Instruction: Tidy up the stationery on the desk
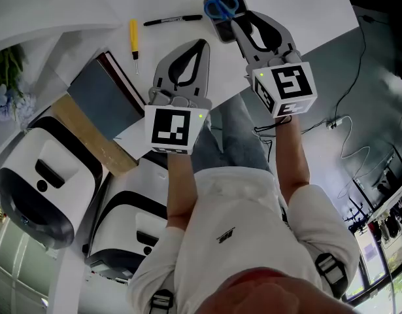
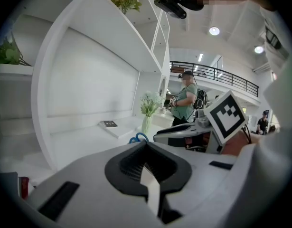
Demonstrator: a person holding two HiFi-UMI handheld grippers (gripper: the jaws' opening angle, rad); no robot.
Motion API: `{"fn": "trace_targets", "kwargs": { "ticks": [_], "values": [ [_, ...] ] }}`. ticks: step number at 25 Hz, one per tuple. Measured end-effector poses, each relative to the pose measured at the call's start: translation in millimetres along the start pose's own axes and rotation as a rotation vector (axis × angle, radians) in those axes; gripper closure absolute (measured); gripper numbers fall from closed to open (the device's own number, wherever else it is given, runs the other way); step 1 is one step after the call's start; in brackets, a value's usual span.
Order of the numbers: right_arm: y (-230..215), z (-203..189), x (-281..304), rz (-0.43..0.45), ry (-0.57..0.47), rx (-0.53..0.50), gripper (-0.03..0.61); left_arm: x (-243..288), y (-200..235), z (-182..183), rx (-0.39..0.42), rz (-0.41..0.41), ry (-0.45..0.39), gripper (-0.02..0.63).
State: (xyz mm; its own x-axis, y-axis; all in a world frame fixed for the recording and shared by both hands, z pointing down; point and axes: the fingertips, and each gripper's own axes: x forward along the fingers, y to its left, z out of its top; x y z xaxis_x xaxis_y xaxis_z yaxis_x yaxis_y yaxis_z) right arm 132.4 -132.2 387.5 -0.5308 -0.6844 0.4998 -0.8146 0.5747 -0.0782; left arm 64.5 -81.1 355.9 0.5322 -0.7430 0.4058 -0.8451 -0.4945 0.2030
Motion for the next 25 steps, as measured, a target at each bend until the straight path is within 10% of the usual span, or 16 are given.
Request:
{"fn": "trace_targets", "kwargs": {
  "ticks": [25],
  "values": [
    [94.7,10.8,54.7,0.224,0.025,-0.099,0.494,-39.1,69.0,-20.9,-0.1,0.194,-0.036,0.614]
  ]
}}
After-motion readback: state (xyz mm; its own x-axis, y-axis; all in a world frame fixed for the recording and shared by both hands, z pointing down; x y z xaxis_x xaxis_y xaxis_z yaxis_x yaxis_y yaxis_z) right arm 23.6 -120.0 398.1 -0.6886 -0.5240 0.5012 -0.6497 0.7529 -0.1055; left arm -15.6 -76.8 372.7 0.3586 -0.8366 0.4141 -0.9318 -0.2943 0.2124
